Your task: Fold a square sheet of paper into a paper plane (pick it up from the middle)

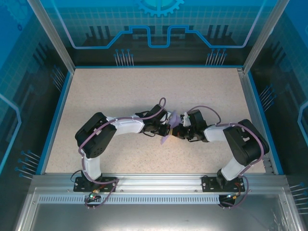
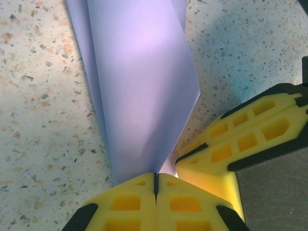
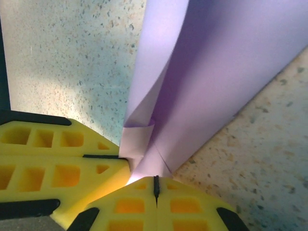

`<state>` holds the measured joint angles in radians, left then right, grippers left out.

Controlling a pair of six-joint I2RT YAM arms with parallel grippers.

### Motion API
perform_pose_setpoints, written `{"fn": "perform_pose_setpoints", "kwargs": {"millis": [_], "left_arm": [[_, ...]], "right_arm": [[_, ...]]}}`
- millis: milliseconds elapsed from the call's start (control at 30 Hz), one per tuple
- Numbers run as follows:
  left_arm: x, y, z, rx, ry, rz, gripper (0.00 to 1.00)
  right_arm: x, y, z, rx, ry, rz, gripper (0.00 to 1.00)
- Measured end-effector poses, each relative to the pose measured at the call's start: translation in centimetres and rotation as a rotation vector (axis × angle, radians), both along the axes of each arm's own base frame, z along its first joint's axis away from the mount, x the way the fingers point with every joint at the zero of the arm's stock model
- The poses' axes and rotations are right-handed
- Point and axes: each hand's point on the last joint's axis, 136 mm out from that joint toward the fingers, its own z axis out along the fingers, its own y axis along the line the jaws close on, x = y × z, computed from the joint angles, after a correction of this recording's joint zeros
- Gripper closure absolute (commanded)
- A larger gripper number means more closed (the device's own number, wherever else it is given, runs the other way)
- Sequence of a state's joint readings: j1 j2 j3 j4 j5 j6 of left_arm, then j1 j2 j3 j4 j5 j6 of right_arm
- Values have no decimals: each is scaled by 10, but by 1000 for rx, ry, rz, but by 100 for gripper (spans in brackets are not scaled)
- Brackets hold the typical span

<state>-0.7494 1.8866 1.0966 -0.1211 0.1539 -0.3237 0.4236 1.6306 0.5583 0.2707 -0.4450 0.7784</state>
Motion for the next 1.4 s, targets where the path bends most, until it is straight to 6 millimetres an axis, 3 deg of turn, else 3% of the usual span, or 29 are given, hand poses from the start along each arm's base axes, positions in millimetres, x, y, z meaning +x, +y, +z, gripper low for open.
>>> {"fn": "perform_pose_setpoints", "kwargs": {"millis": [133, 400, 500, 667, 967, 1400], "left_arm": [[0, 0, 0, 0, 0, 0, 95], [0, 0, -2, 2, 3, -1, 95], [-1, 0, -3, 4, 6, -1, 95], [-1, 0, -4, 4, 8, -2, 95], [-2, 0, -4, 1, 11, -5, 95], [-3, -1, -3, -5, 18, -11, 93]], "right_arm": [[5, -2, 3, -6, -5, -7, 99], [18, -15, 8, 0, -18, -51, 84], [23, -16, 13, 27, -21, -69, 76], [30, -11, 23, 84, -36, -75, 70], [33, -6, 16, 111, -1, -73, 70], [38, -4, 15, 105, 17, -68, 92]]}}
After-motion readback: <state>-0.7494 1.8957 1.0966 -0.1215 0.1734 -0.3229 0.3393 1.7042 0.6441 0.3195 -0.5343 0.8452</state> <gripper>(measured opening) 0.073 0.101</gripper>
